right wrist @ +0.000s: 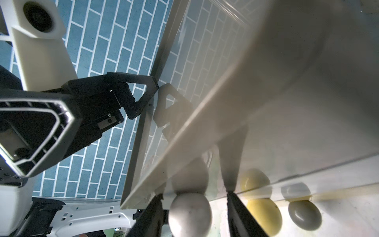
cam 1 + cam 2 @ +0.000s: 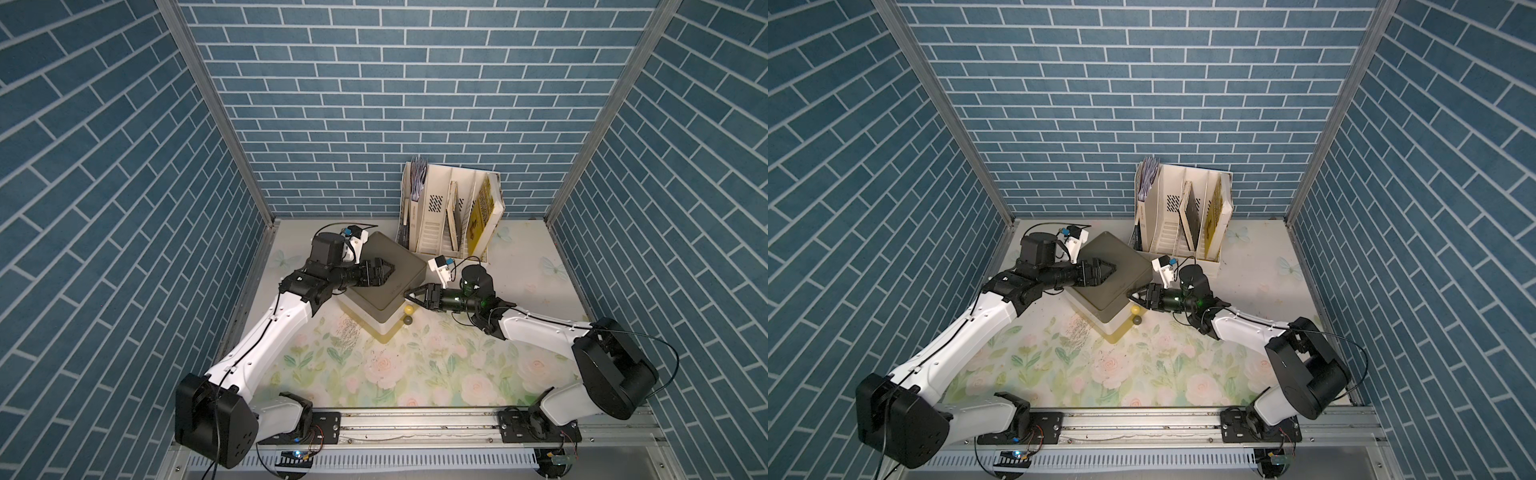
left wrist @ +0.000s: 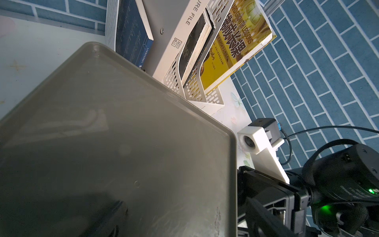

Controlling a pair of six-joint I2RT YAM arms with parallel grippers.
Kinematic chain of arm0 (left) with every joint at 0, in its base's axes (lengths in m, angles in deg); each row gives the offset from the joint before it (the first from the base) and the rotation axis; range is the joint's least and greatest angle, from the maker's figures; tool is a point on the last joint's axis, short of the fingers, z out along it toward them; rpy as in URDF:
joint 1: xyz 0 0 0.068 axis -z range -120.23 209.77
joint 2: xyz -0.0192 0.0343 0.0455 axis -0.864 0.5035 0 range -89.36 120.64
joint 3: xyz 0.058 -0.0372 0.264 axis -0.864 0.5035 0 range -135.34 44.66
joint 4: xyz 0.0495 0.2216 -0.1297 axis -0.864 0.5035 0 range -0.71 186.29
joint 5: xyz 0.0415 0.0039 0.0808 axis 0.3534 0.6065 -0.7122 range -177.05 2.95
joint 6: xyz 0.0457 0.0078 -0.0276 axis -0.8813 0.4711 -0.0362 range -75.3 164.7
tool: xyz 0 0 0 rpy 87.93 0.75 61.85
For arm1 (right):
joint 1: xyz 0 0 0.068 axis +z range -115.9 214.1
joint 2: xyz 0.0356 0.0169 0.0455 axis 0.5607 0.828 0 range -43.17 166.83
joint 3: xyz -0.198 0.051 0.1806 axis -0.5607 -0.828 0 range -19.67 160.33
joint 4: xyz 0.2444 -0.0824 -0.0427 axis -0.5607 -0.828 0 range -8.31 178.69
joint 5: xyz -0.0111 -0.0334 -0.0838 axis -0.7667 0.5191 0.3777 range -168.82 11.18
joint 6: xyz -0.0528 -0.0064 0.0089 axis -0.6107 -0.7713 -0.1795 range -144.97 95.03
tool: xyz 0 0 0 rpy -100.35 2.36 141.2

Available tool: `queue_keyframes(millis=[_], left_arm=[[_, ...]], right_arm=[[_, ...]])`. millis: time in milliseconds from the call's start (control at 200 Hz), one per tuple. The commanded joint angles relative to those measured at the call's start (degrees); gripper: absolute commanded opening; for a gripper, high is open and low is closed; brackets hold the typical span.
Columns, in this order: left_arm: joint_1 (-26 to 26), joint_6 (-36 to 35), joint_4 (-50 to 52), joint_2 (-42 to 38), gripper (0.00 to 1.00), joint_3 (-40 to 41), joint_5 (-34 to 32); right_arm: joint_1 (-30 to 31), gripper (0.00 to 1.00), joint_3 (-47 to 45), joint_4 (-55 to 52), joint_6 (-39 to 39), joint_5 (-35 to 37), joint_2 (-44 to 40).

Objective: Take the keys out of the drawer
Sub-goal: Open the drawer in the storage box.

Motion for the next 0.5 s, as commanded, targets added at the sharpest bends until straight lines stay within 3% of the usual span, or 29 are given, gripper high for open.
queue_keyframes(millis=[0, 200, 495], left_arm=[[0.3, -0.5, 3.5, 1.1, 0.95, 2.1, -0.4], [0.3, -0.4, 3.4, 1.1, 0.95, 2.3, -0.6], [0.3, -0.6, 4.1, 1.4, 0.95, 2.5, -1.2]], right_arm=[[0.4, 0.47, 1.8, 1.5, 1.1, 0.6, 0.3], [0.4, 0.33, 1.6, -0.4, 0.7, 1.7, -1.3], [-0.1, 0.23, 0.6, -5.5, 0.6, 4.5, -5.6]])
